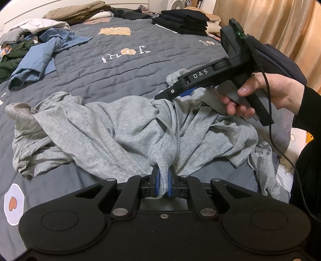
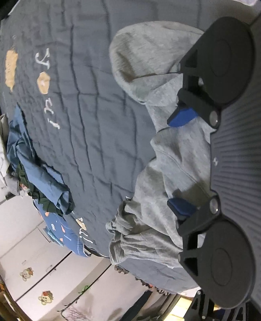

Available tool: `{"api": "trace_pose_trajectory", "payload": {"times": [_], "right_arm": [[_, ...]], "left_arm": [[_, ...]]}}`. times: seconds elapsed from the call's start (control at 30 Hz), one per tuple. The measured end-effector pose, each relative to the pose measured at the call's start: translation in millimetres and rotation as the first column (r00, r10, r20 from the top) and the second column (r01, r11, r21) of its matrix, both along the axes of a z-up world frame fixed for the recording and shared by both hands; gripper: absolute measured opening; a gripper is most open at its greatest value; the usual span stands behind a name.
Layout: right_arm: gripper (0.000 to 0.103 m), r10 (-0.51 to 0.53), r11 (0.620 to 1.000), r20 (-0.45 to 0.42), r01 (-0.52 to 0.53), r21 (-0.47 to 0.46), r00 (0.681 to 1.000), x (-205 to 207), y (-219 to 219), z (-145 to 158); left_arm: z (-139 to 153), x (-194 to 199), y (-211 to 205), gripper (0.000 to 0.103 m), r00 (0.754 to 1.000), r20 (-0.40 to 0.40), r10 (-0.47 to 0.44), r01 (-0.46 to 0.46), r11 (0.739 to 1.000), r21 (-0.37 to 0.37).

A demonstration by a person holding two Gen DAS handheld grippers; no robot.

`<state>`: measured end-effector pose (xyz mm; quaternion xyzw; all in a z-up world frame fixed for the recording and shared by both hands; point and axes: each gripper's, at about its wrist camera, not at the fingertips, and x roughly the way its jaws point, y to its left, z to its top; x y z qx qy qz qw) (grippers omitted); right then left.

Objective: Fold clothes
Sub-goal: 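Grasp the garment's hood with the right gripper beside the left gripper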

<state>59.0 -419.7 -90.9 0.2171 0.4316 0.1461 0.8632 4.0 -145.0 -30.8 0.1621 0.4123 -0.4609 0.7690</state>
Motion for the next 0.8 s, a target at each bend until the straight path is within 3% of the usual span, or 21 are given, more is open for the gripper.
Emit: {"api": "trace_pose_trajectory", "payload": {"times": [0.2, 0.3, 0.37, 0.43, 0.47, 0.63, 0.8], "right_arm": [[0.077, -0.012, 1.0, 0.029, 0.013, -0.026, 1.0, -1.9, 3.0, 0.1], [0.067, -0.03, 0.998, 0.041, 0.032, -0.052, 0.999, -1.5, 3.0, 0.3], [0.038, -0.046, 0.998, 0.04, 0.048, -0.045, 0.998, -1.3, -0.1, -0.5], [0.017, -0.064, 0.998, 0.036, 0.065, -0.021, 0.997, -0.9, -5.2, 0.2], [0.013, -0.067, 0.998, 0.034, 0.068, -0.001, 0.997, -0.8, -7.6, 0.5], [0.007, -0.085, 0.995, 0.038, 0.083, 0.048, 0.996, -0.9, -12.3, 4.3], [0.006, -0.13, 0.984, 0.098, 0.116, 0.134, 0.987, -6.7, -22.0, 24.5]], "left_arm": [[-2.0, 0.2, -0.3, 0.009, 1.0, -0.002, 0.005, -0.005, 1.0, 0.002], [-2.8, -0.4, -0.5, 0.009, 1.0, -0.004, 0.008, -0.008, 1.0, 0.002], [-2.3, -0.5, -0.5, 0.009, 1.0, -0.004, 0.01, -0.01, 1.0, 0.0], [-1.8, -0.5, -0.4, 0.009, 1.0, -0.005, 0.013, -0.013, 1.0, -0.001], [-1.6, -0.6, -0.4, 0.009, 1.0, -0.005, 0.014, -0.014, 1.0, -0.001], [1.8, 0.0, 0.9, 0.009, 0.999, 0.002, 0.032, -0.032, 0.999, -0.014], [13.2, 4.6, 8.4, 0.009, 0.994, 0.017, 0.104, -0.102, 0.991, -0.083]]}}
